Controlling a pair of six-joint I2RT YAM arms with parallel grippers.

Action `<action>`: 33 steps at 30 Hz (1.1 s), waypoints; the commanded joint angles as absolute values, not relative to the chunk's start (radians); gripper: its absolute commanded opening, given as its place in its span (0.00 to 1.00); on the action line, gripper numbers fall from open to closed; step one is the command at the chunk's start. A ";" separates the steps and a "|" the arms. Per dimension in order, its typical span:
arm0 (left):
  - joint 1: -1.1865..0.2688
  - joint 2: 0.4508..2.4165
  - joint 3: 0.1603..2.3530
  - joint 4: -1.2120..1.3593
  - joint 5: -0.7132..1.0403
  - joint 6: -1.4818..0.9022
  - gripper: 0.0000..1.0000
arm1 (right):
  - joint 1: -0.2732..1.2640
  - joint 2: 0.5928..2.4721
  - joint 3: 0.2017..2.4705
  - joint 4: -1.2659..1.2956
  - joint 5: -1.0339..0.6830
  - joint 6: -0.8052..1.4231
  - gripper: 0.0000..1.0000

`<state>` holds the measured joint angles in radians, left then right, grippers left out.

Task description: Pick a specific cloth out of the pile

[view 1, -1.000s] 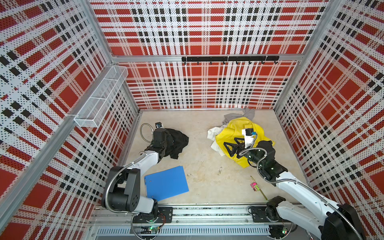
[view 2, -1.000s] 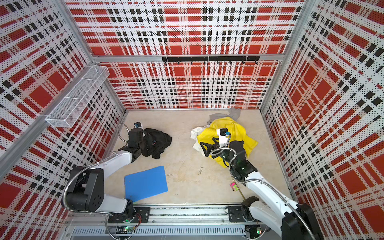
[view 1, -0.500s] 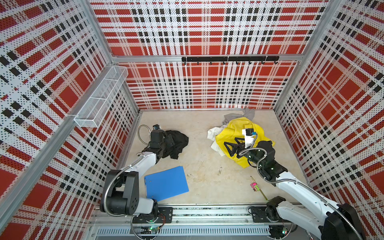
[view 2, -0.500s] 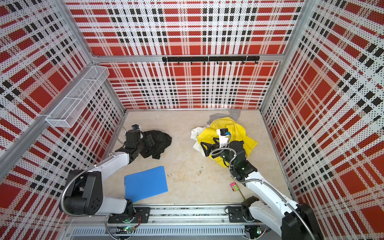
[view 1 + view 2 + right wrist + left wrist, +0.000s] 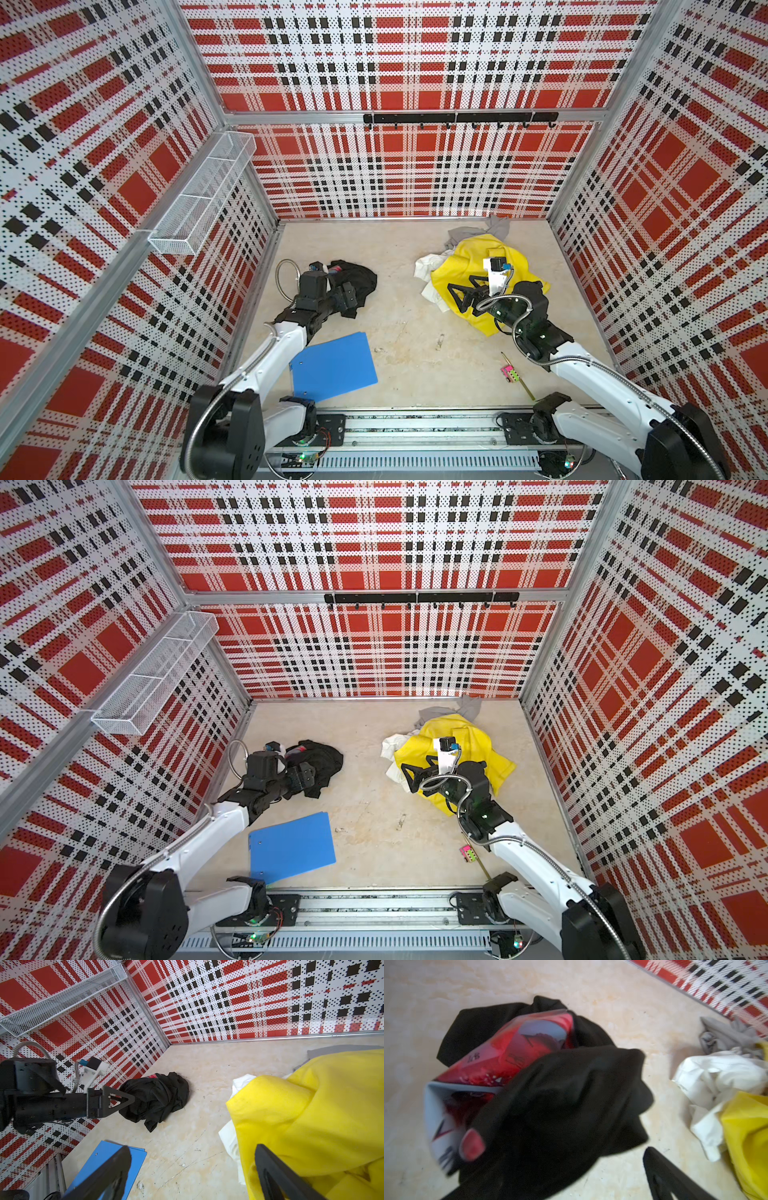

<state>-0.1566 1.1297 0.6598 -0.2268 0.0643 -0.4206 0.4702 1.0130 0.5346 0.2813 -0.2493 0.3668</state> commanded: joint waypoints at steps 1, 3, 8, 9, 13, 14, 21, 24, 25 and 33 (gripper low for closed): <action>-0.141 1.043 0.675 -0.260 0.127 -0.426 0.99 | 0.474 1.008 0.519 0.339 -0.247 0.380 0.99; -0.108 1.011 0.671 -0.246 0.158 -0.450 0.99 | 0.474 1.001 0.519 0.336 -0.246 0.382 0.99; -0.041 1.048 0.670 -0.167 0.247 -0.488 0.82 | 0.474 0.983 0.513 0.328 -0.235 0.383 0.99; -0.041 1.073 0.673 -0.139 0.278 -0.492 0.77 | 0.474 0.979 0.514 0.323 -0.232 0.383 0.99; -0.091 1.186 0.740 -0.129 0.254 -0.489 0.76 | 0.474 0.965 0.512 0.302 -0.221 0.380 0.99; -0.113 1.211 0.762 -0.155 0.182 -0.474 0.75 | 0.474 0.960 0.509 0.301 -0.219 0.382 0.99; -0.114 1.434 0.815 -0.144 -0.021 -0.443 0.75 | 0.474 0.940 0.513 0.263 -0.203 0.381 0.99; -0.113 1.528 0.845 -0.131 -0.054 -0.438 0.74 | 0.474 0.932 0.513 0.254 -0.197 0.379 0.99; -0.113 1.563 0.858 -0.134 -0.059 -0.435 0.74 | 0.474 0.929 0.513 0.252 -0.197 0.379 0.99; -0.115 1.718 0.908 -0.118 -0.016 -0.454 0.78 | 0.474 0.910 0.513 0.227 -0.186 0.377 0.99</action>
